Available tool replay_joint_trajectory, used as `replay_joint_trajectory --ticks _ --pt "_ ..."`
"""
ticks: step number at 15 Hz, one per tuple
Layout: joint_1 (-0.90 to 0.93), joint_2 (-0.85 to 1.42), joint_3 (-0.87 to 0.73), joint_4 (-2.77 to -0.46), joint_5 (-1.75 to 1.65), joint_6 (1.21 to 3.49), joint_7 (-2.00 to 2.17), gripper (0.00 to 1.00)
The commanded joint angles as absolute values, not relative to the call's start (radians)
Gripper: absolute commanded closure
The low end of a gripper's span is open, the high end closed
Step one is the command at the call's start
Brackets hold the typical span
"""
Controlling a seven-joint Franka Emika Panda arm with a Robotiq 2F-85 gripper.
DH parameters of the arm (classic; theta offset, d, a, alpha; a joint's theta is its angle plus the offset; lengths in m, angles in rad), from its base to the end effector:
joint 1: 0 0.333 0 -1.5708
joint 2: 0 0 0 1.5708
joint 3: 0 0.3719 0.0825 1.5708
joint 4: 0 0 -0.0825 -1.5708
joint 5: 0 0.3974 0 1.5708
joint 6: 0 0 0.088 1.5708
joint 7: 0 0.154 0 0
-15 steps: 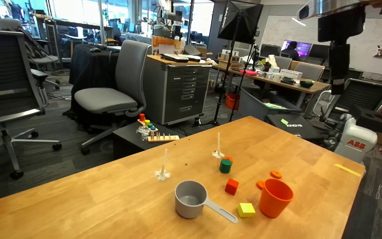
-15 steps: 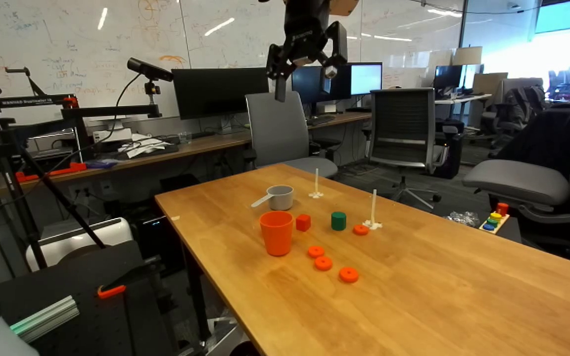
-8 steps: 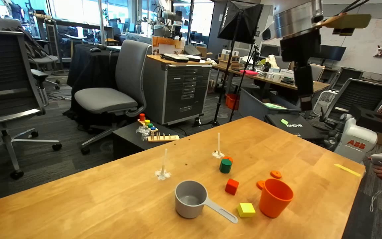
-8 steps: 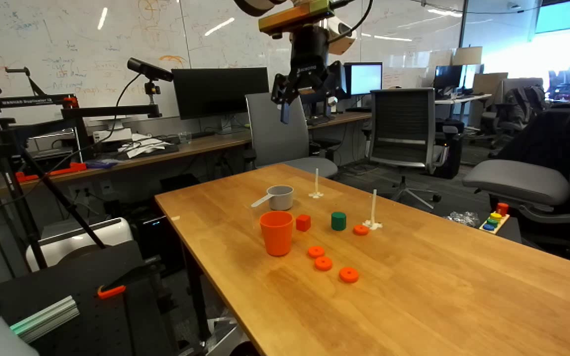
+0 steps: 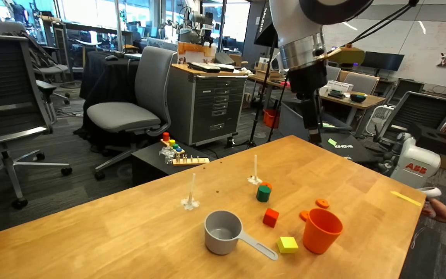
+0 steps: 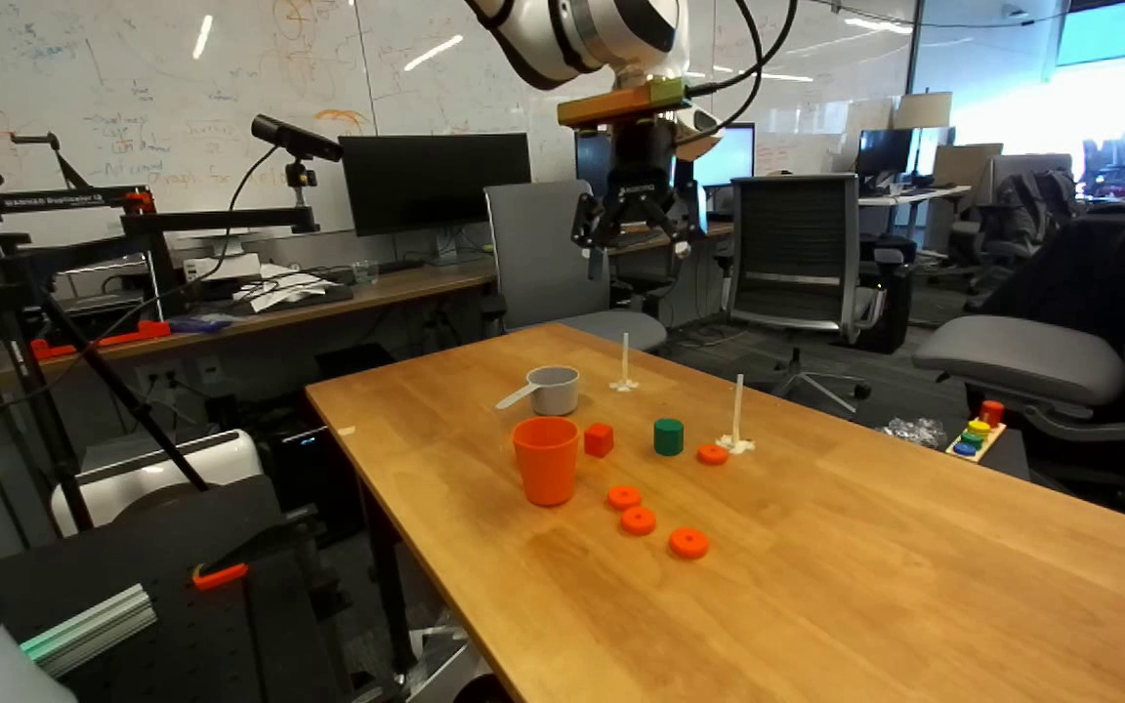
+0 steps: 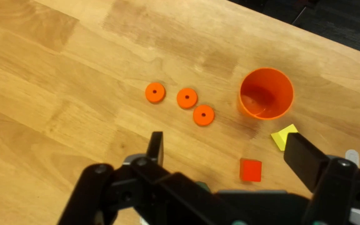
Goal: Put the three blocks in the gray cup then put the orange disks in the orange cup
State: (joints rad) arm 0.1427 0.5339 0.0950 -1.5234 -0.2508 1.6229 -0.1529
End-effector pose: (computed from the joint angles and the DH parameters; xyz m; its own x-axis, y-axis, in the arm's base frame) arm 0.6588 0.1128 0.3252 0.8165 0.3730 -0.4408 0.4602 -0.8814 0.1067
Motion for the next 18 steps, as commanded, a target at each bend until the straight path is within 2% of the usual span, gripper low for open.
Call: replay_joint_trajectory --ticks 1,2,6,18 --pt "0.150 0.655 0.070 -1.329 -0.252 1.505 -0.141 0.00" --pt "0.142 0.594 0.079 -1.450 -0.250 1.587 -0.151 0.00" --pt "0.143 0.641 0.072 -1.376 -0.250 1.547 -0.149 0.00" --pt "0.088 0.912 0.114 -1.162 -0.099 1.630 -0.242 0.00"
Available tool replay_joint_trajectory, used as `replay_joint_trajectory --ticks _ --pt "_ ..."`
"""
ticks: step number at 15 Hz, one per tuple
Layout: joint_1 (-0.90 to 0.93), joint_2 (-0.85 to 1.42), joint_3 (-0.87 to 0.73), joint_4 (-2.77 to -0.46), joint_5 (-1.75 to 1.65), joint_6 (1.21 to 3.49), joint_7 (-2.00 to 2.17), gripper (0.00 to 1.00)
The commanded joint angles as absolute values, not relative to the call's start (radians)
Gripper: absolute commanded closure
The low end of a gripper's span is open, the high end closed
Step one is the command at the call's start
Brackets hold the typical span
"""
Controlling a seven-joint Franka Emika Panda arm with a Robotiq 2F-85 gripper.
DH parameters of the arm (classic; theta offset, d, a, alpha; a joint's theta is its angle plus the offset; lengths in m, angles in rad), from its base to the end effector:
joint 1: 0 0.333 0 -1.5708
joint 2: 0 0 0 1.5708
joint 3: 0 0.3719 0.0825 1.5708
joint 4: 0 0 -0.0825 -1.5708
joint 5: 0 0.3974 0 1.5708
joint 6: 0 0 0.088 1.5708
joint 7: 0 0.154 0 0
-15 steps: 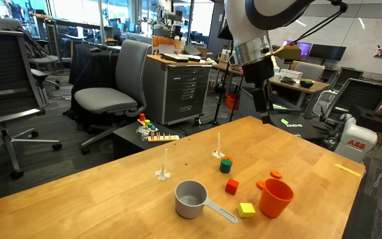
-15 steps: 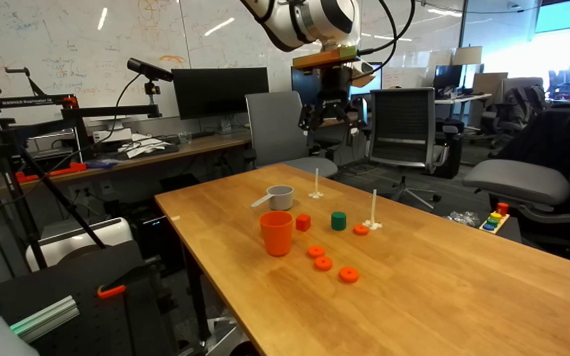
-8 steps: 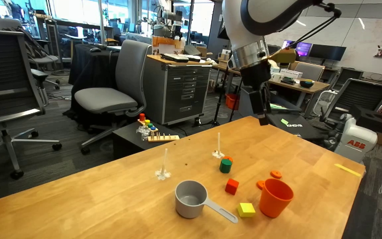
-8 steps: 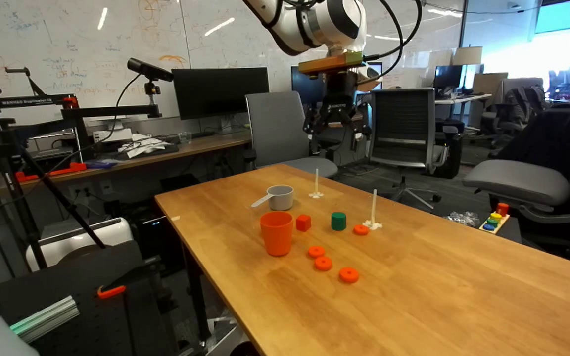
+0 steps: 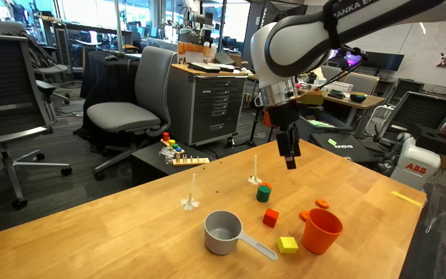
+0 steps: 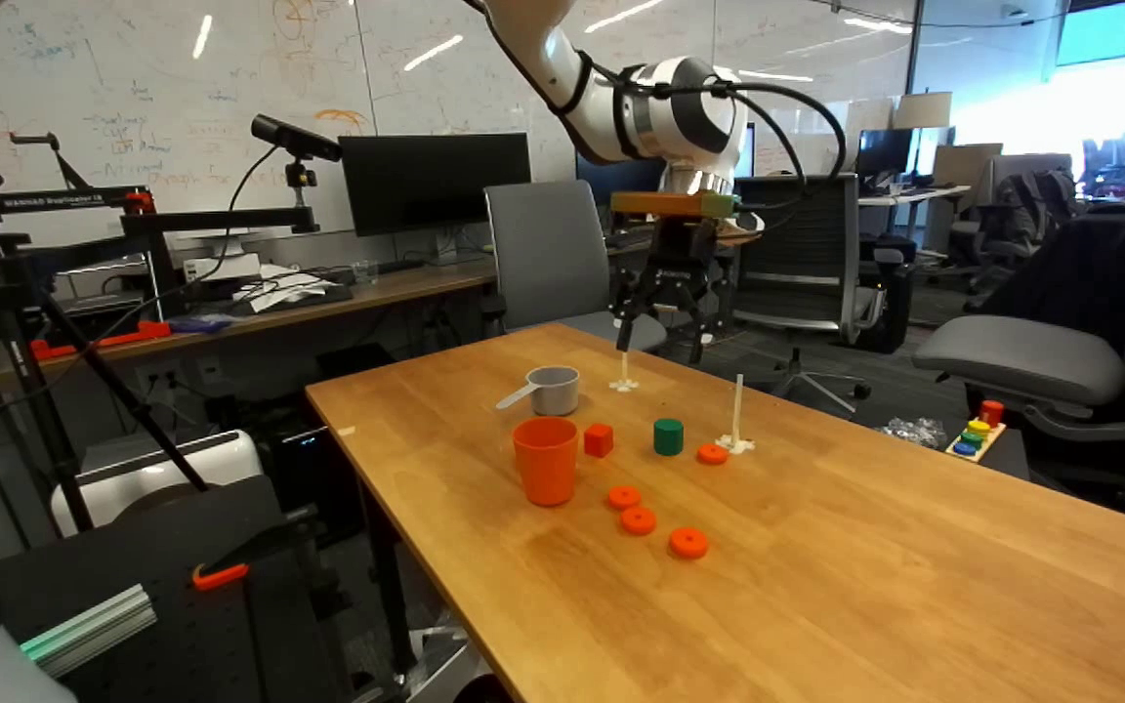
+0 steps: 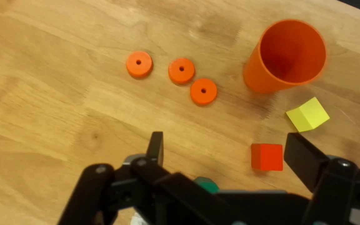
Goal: Put the three blocks in the gray cup then put the orange disks in the orange cup
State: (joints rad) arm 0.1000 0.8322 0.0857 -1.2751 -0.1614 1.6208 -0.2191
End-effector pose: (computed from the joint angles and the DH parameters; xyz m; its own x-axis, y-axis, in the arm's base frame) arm 0.7149 0.0970 0.2146 0.7954 0.3824 -0.4703 0.4199 -0.9072 -0.0274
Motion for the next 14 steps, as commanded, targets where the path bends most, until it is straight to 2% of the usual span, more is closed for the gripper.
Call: replay_joint_trajectory --ticks 1,5,7,14 --pt "0.094 0.930 0.116 -1.141 -0.086 1.644 -0.238 0.00" --pt "0.113 0.999 0.120 -1.056 -0.070 1.650 -0.229 0.00" --pt "0.119 0.962 0.107 -1.127 -0.088 1.677 -0.216 0.00" --pt "0.122 0.996 0.090 -1.088 -0.100 1.663 -0.210 0.00"
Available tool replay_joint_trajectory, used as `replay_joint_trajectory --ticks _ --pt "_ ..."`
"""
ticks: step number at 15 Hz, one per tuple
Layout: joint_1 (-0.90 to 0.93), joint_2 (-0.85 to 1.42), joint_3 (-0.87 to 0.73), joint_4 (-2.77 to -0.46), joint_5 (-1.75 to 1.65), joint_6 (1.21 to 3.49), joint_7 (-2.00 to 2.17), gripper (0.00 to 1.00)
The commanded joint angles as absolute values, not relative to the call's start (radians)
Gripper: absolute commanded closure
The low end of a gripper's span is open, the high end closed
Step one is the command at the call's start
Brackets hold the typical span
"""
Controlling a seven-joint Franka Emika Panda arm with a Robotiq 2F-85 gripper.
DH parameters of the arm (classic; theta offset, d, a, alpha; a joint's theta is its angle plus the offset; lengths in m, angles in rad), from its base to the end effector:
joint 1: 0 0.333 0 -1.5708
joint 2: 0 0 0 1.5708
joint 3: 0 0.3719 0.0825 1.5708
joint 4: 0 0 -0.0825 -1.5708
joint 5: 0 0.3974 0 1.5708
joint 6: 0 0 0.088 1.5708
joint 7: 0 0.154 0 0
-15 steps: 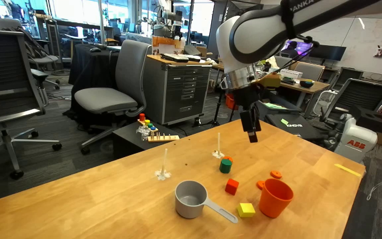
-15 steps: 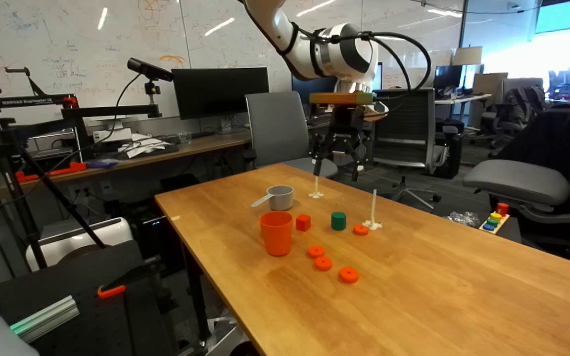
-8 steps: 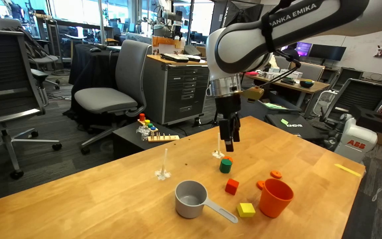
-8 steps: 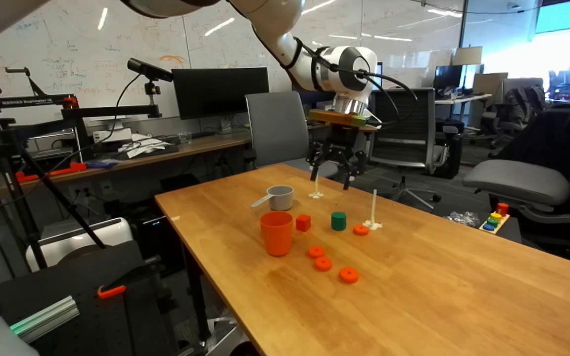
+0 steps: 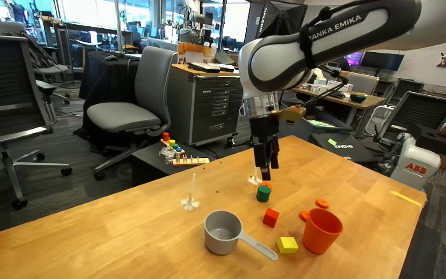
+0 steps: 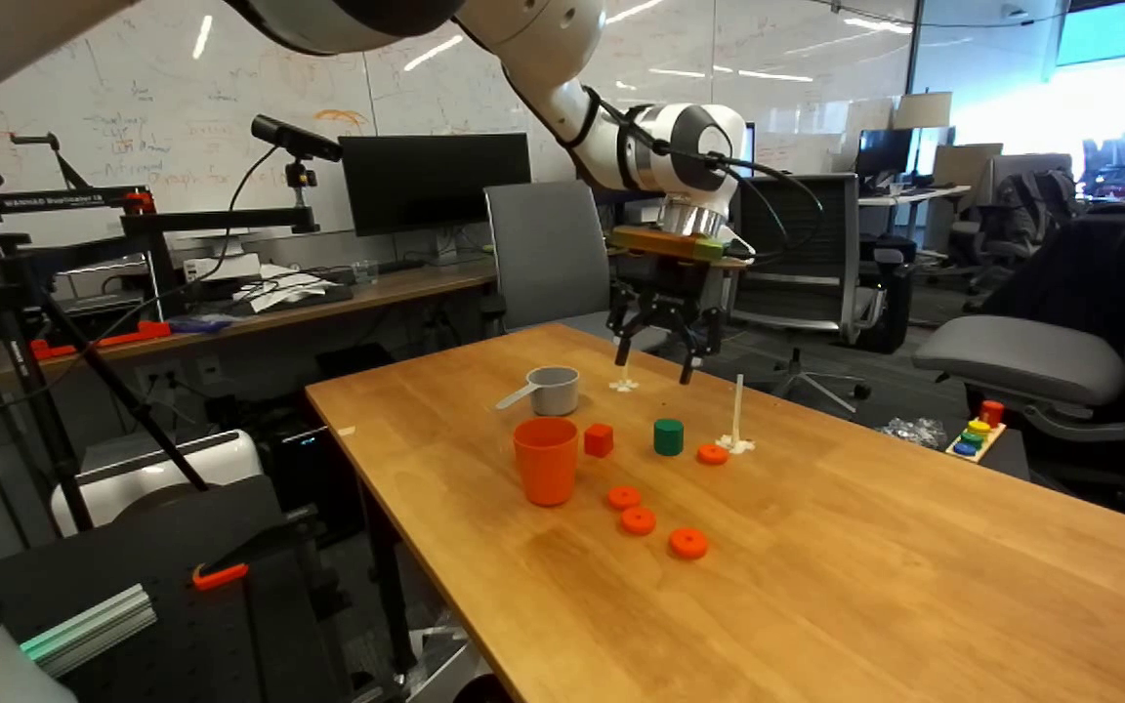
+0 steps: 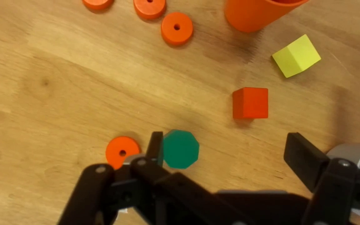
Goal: Put the three blocks in the gray cup then put the orange disks in the orange cup
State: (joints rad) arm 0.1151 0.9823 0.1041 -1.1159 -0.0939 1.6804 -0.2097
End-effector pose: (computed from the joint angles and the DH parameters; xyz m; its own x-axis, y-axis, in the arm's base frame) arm 0.7473 0.1315 0.1675 0.8283 0.4007 -0.3916 0.3994 -0.9125 -0.0887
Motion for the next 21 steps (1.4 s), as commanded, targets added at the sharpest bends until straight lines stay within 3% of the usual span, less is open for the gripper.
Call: replay_joint_trajectory --ticks 1,21 --pt "0.125 1.004 0.082 -1.081 -0.107 1.659 -0.205 0.00" --pt "0.101 1.222 0.104 -0.858 -0.033 1.661 -0.197 0.00"
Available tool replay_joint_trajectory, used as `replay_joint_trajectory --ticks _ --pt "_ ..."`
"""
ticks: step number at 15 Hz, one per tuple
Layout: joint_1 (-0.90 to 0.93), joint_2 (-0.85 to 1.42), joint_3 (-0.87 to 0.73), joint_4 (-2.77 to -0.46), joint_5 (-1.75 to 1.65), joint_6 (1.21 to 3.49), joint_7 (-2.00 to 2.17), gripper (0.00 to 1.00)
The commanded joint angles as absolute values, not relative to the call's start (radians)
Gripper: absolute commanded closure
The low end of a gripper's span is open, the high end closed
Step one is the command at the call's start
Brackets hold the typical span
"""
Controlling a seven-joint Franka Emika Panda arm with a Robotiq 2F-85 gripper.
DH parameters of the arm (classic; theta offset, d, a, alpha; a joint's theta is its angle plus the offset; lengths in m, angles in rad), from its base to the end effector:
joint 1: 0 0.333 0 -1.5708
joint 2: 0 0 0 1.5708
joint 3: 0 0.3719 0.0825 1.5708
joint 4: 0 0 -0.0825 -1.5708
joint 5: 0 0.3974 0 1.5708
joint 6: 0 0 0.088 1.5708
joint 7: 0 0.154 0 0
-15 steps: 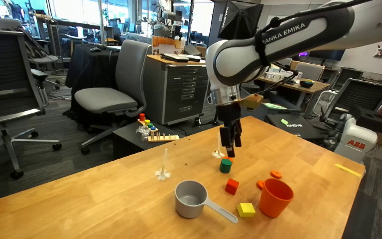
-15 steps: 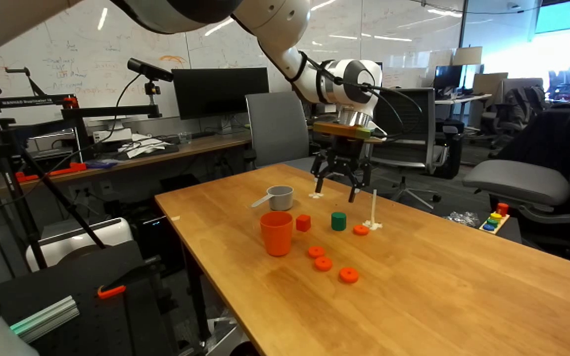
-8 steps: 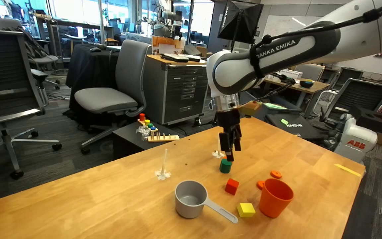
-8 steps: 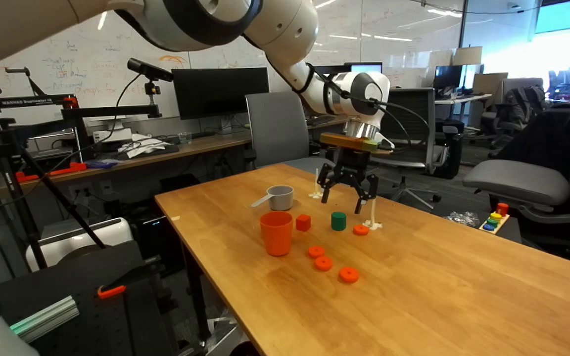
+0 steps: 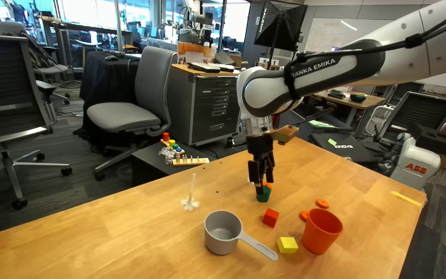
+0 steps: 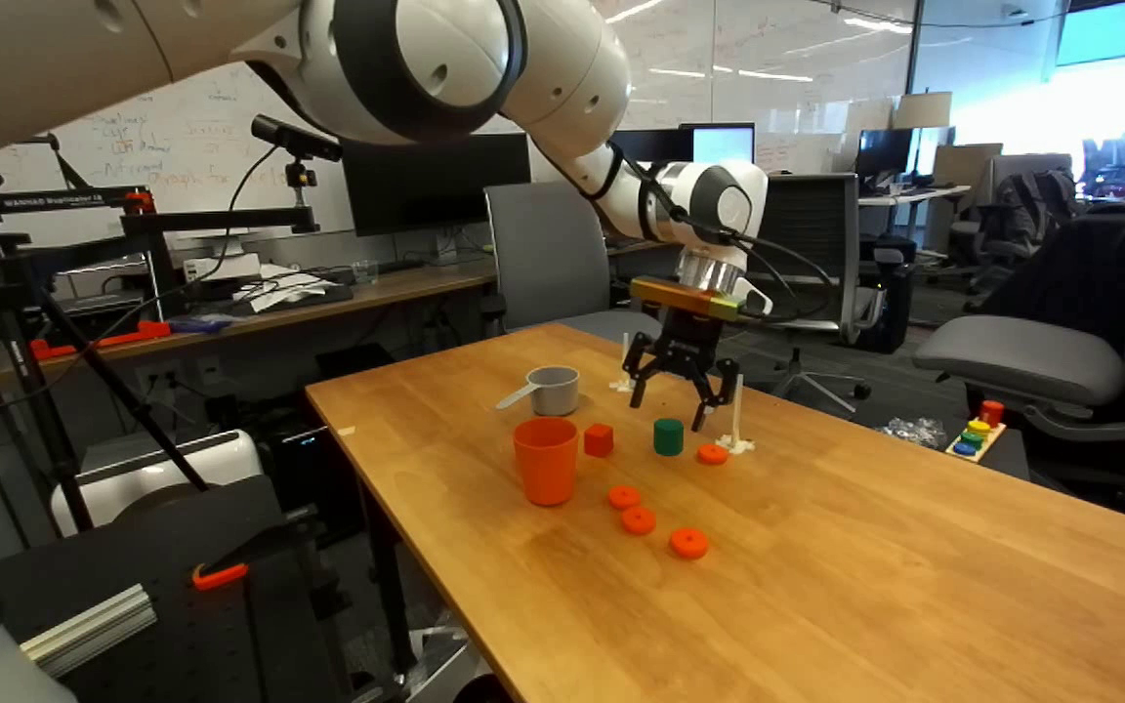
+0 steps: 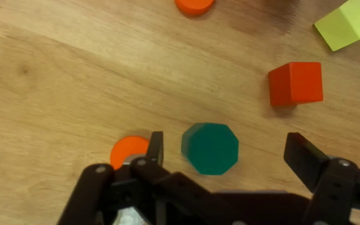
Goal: Put the three blocks in the gray cup then put the orange disks in the orange cup
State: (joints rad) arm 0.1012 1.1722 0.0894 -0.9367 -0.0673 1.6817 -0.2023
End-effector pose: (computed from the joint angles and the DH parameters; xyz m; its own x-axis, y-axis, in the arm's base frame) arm 0.7666 0.1151 0.0933 0.8442 0.3591 -0.3979 0.3462 -0.9321 -0.1066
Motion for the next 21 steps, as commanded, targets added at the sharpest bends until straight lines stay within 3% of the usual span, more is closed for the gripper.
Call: replay_joint_trajectory --ticks 1,2,3,5,12,21 --pt "0.103 1.229 0.105 -0.854 -0.029 1.659 -0.198 0.00" --pt "0.103 1.232 0.105 -0.851 -0.027 1.663 -0.200 0.04" --pt "0.099 1.230 0.111 -0.857 -0.029 1.669 -0.198 0.26" --pt "0.097 1.229 0.113 -0.859 -0.028 1.672 -0.195 0.29" --pt "0.085 1.206 0.117 -0.868 -0.021 1.667 -0.192 0.81" --pt "0.099 1.054 0.217 -0.971 0.026 1.633 -0.205 0.81"
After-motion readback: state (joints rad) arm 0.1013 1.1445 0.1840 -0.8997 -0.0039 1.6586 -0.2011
